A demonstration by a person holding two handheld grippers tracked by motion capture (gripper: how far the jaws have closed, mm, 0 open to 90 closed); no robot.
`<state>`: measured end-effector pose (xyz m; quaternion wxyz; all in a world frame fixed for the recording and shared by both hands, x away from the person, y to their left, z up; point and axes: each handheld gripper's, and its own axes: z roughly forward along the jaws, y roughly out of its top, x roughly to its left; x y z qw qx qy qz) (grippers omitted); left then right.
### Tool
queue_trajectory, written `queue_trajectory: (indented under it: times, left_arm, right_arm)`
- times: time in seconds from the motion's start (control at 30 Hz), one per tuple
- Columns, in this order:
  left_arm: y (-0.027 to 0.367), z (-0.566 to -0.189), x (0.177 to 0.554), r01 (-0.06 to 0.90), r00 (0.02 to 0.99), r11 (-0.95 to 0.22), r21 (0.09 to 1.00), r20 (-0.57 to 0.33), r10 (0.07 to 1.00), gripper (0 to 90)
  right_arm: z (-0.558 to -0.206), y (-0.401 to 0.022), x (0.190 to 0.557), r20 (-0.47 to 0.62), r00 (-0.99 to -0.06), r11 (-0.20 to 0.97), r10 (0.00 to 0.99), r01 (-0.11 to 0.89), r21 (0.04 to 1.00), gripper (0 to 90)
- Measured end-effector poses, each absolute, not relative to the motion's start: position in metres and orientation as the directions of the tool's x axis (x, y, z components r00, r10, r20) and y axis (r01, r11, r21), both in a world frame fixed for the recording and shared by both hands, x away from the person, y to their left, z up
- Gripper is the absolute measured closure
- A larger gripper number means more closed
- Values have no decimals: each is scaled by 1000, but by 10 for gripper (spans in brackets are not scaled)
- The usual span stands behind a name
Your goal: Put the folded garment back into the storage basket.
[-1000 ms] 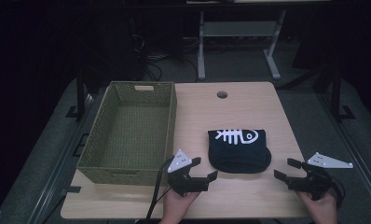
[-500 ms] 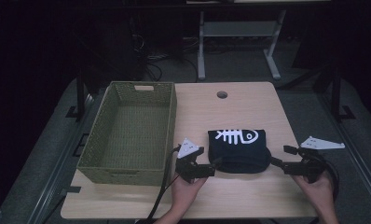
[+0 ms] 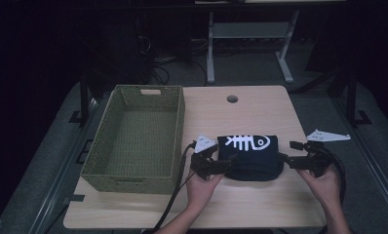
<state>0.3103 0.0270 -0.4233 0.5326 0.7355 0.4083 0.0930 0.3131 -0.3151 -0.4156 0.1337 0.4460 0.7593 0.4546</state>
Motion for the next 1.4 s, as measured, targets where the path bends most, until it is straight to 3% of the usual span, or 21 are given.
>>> queue_trajectory:
  times: [0.23,0.47,0.77,1.03,1.27,1.4]
  left_arm:
    - [26,-439,329,593,568,-70,802,-354,743,185]
    - [25,-456,340,672,511,-61,738,-402,760,186]
    - [22,-471,349,728,471,-41,684,-457,755,205]
    - [20,-477,353,762,456,-22,647,-512,728,315]
    - [18,-478,353,760,467,-28,649,-515,719,383]
    - [18,-479,355,771,461,-9,637,-547,699,485]
  right_arm:
    - [-433,-318,331,274,-521,138,808,620,773,218]
    - [-447,-317,340,277,-501,150,820,655,740,242]
    - [-463,-316,342,301,-489,137,819,676,724,347]
    - [-469,-309,344,307,-479,154,822,707,691,472]
    - [-471,-313,344,339,-456,121,823,723,680,518]
    - [-473,-311,345,344,-443,113,828,732,672,573]
